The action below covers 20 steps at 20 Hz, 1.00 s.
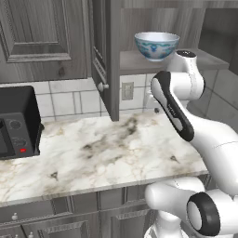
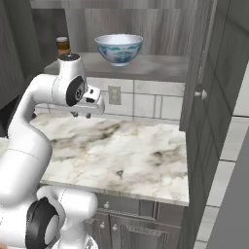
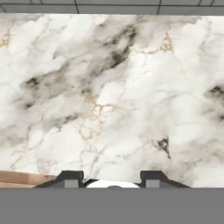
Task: Take the cinnamon bottle from the cabinet and place it on the dining table, next to the plate with the cupcake. Then take the chocolate from the dining counter and place it on the cupcake plate.
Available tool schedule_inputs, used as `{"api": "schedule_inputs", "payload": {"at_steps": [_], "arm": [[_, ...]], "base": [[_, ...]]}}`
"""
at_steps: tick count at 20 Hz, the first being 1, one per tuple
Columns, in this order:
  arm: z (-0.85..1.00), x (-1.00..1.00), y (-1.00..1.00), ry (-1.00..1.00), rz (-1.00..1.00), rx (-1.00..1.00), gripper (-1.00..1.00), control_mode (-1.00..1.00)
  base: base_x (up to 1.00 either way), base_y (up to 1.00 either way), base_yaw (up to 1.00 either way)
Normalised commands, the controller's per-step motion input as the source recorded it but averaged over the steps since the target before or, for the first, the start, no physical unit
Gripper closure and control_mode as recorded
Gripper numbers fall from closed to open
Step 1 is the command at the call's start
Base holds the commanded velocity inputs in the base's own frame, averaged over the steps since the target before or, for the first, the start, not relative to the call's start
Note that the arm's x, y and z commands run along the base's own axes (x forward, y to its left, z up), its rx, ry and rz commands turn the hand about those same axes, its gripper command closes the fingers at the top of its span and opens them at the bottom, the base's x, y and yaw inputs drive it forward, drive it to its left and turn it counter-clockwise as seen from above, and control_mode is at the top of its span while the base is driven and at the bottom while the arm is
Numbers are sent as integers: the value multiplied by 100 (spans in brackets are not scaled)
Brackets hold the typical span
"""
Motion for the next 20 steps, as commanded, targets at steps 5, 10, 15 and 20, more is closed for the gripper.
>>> {"api": "schedule_inputs", "payload": {"at_steps": [5, 10, 15, 20], "arm": [[0, -17, 3, -10, 2, 2, -100, -100], [12, -21, 11, -48, 25, 0, -100, -100], [30, 7, 19, -40, 34, 2, -100, -100], [39, 27, 28, -22, 11, 1, -100, -100]], "base": [[0, 0, 0], [0, 0, 0], [0, 0, 0], [0, 0, 0]]}}
